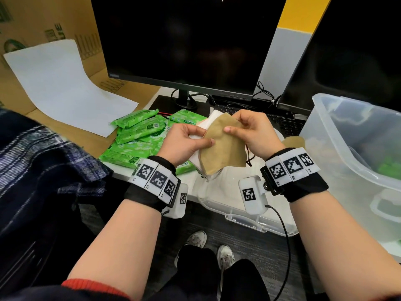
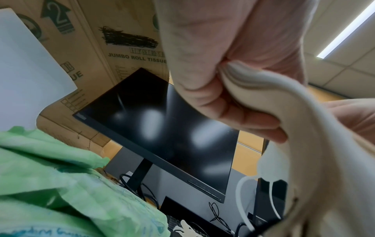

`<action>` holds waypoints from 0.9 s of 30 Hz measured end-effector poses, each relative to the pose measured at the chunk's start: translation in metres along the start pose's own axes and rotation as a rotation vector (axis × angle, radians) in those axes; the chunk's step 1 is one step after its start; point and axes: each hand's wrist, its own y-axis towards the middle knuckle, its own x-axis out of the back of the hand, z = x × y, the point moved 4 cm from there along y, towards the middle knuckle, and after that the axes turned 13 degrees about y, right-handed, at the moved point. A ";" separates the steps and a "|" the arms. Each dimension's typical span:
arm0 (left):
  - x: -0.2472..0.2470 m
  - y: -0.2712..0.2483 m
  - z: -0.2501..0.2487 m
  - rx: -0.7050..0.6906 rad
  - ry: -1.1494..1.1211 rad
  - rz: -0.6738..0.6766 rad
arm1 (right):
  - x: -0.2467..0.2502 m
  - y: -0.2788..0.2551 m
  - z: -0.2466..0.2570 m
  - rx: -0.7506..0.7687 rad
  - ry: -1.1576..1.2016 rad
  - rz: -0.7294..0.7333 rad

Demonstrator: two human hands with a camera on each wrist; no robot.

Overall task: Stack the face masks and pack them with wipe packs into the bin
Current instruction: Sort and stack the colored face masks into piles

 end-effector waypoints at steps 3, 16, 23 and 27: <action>-0.002 -0.001 -0.001 -0.015 0.004 0.039 | 0.001 0.003 0.002 -0.002 0.002 0.003; -0.007 0.000 -0.001 -0.127 -0.098 0.074 | 0.012 -0.006 0.008 0.049 -0.101 -0.213; -0.007 0.001 -0.003 -0.119 -0.133 0.056 | 0.023 -0.013 0.000 -0.014 -0.036 -0.213; -0.001 0.007 0.007 -0.016 -0.108 -0.112 | 0.047 -0.022 0.009 0.082 -0.089 -0.665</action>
